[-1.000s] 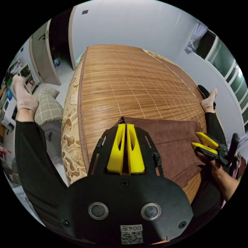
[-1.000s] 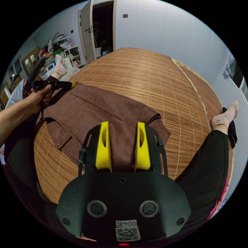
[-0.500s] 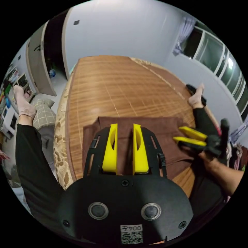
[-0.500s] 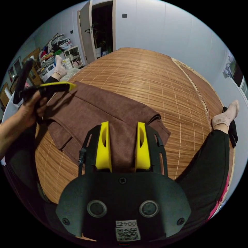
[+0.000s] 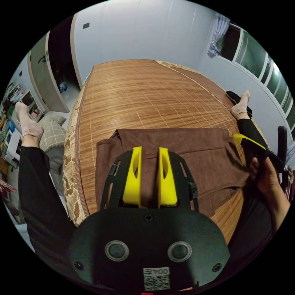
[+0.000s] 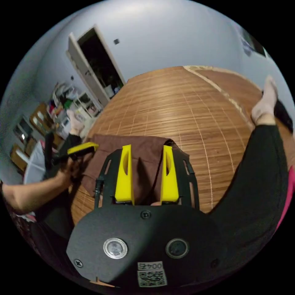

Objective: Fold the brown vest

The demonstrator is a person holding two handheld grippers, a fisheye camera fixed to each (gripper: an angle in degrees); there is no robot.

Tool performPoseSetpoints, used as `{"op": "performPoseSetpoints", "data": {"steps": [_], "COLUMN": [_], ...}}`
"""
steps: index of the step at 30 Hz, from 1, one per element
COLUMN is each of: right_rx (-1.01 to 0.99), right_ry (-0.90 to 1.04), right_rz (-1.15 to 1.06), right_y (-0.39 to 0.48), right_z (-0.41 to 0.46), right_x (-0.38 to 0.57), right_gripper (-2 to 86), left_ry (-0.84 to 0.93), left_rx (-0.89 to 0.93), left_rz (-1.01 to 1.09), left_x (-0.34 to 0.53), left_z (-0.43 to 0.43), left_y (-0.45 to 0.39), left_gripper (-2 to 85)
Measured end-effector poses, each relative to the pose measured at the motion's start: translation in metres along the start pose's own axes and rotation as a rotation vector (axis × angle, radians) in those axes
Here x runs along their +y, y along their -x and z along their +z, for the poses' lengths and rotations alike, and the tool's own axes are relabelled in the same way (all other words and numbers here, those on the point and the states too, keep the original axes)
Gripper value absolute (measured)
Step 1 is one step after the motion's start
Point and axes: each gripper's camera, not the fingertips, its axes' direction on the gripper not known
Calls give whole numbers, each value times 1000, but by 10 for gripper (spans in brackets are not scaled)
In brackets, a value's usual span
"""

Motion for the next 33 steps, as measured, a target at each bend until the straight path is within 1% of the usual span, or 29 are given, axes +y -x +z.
{"op": "performPoseSetpoints", "data": {"steps": [2, 3, 5, 7, 10, 15, 18, 19, 20, 22, 26, 28, 30, 32, 33], "right_rx": [-140, -183, -340, -346, -296, -317, -283, -223, -115, 21, 100, 145, 139, 94, 98], "right_ry": [16, 23, 61, 73, 30, 48, 47, 49, 70, 154, 146, 94, 12, -45, -40], "right_rz": [185, 225, 377, 440, 397, 386, 348, 301, 241, 178, 118, 131, 86, -90, -124], "right_y": [-42, -51, -80, -90, -90, -90, -81, -74, -65, -55, -36, -30, -18, 15, 24], "right_z": [1, 2, 9, 12, 10, 17, 18, 18, 18, 26, 26, 14, -2, -12, -11], "right_x": [-8, -9, -13, -15, -20, -30, -35, -38, -42, -48, -51, -50, -49, -48, -48], "right_gripper": [118, 111, 89, 78, 66, 54, 21, 11, 4, -2, -4, 1, 10, 48, 53], "left_ry": [0, 0, -1, -1, 0, 0, -1, -1, -2, -2, 1, 1, 1, 1, 1], "left_rx": [3, 4, 6, 5, -3, -7, -3, -2, -1, -3, -9, -5, -4, -12, -13], "left_rz": [-1, -3, -5, -4, -1, 2, 0, -1, -1, 2, 3, -1, -1, 3, 3], "left_x": [1, 1, 2, 3, 4, 6, 7, 7, 7, 8, 8, 9, 9, 9, 9], "left_z": [2, 3, 5, 7, 9, 13, 15, 15, 16, 17, 20, 21, 22, 23, 23], "left_y": [-2, -3, -5, -7, -11, -15, -16, -17, -17, -19, -21, -20, -20, -22, -22], "left_gripper": [76, 76, 77, 77, 76, 77, 77, 77, 76, 75, 73, 73, 73, 73, 73]}}
